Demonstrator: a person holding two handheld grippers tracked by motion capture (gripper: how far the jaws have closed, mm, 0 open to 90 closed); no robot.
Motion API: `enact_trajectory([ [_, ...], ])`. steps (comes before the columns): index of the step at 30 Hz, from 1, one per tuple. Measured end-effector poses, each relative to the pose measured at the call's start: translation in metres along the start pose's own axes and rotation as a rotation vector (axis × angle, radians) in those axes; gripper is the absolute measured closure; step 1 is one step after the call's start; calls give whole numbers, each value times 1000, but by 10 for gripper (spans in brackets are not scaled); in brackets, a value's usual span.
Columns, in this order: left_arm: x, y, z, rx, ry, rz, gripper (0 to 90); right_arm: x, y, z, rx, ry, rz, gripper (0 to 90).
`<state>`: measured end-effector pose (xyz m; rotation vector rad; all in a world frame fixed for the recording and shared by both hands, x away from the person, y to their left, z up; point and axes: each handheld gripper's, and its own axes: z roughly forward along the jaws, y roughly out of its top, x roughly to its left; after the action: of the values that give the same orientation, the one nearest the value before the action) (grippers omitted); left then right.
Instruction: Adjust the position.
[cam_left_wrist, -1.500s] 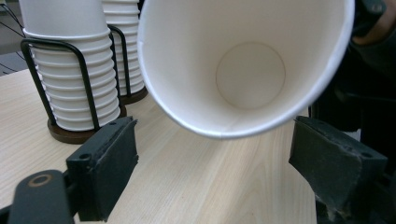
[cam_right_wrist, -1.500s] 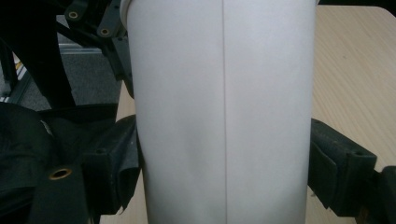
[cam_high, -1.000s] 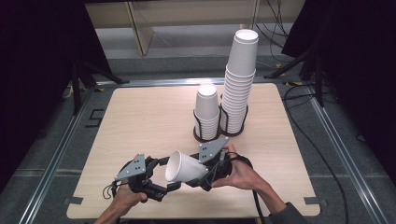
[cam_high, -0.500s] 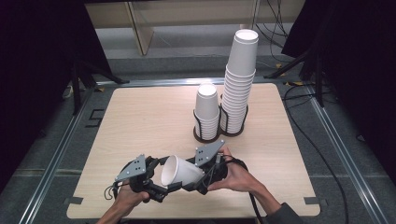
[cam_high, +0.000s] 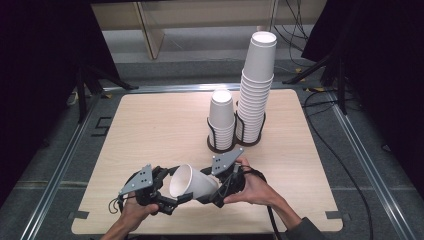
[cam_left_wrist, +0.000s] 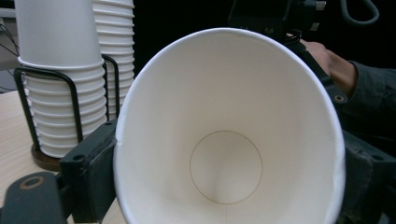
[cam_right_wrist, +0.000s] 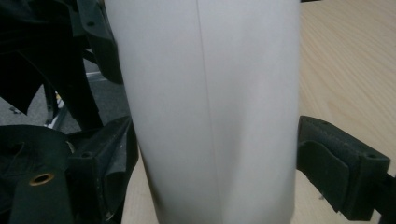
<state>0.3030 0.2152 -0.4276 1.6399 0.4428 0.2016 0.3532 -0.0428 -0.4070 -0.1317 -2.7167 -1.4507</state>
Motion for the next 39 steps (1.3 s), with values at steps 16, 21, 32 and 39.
enact_trajectory([
  [16, -10, 7, 4, 202, 105, 88, 112, 14, 0, -2, 125, -128, -94, 157],
  [21, -13, 10, 5, 214, 107, 97, 110, 16, -1, 9, 145, -133, -102, 158],
  [32, -17, 12, 7, 225, 118, 95, 109, 18, -1, 22, 161, -143, -126, 212],
  [39, -12, 10, 5, 95, 111, 30, 73, 15, -3, 21, 76, -104, -80, 236],
])
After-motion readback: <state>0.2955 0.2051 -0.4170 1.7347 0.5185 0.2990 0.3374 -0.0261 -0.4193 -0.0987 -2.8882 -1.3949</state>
